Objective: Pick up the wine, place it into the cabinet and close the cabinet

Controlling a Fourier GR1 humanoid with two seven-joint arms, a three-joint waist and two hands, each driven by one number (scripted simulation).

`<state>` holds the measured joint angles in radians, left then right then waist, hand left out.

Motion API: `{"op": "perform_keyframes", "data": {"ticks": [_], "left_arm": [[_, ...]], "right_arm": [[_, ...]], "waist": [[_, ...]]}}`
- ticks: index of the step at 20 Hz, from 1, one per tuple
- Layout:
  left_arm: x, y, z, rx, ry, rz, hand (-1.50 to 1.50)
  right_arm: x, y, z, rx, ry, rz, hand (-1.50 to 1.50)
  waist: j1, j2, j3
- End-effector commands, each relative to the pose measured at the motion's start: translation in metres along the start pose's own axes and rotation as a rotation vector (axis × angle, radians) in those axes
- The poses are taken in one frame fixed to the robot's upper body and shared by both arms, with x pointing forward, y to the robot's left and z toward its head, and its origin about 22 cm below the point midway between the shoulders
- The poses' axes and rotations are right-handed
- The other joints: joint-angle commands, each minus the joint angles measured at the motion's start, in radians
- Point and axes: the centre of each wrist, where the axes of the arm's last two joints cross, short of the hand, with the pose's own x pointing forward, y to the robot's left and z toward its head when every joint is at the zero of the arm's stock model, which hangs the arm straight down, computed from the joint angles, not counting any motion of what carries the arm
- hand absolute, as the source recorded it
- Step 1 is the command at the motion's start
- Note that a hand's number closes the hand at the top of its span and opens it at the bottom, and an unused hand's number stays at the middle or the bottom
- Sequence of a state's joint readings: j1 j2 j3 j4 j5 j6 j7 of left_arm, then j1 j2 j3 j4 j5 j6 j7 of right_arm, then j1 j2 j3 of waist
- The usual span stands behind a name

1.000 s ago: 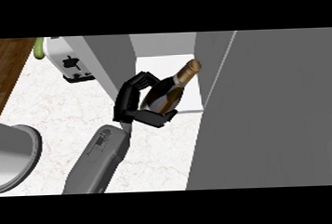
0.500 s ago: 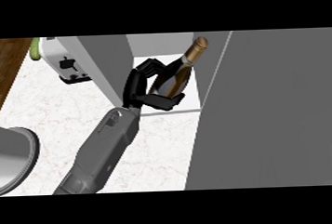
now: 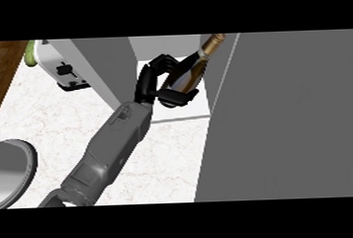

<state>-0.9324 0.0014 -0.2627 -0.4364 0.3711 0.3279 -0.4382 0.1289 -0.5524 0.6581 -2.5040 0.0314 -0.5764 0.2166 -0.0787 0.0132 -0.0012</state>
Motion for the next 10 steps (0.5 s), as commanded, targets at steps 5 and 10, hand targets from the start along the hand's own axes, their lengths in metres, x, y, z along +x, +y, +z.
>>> {"op": "perform_keyframes", "data": {"ticks": [5, 10], "left_arm": [[0.000, 0.008, -0.012, 0.083, 0.054, 0.039, 1.50], [0.006, 0.013, -0.019, 0.107, 0.085, 0.027, 1.50]], "right_arm": [[0.036, -0.006, 0.015, 0.033, -0.004, -0.112, -1.50], [0.029, -0.004, 0.018, 0.025, -0.009, -0.114, -1.50]], "waist": [[-0.017, 0.012, 0.000], [-0.015, 0.010, 0.000]]}}
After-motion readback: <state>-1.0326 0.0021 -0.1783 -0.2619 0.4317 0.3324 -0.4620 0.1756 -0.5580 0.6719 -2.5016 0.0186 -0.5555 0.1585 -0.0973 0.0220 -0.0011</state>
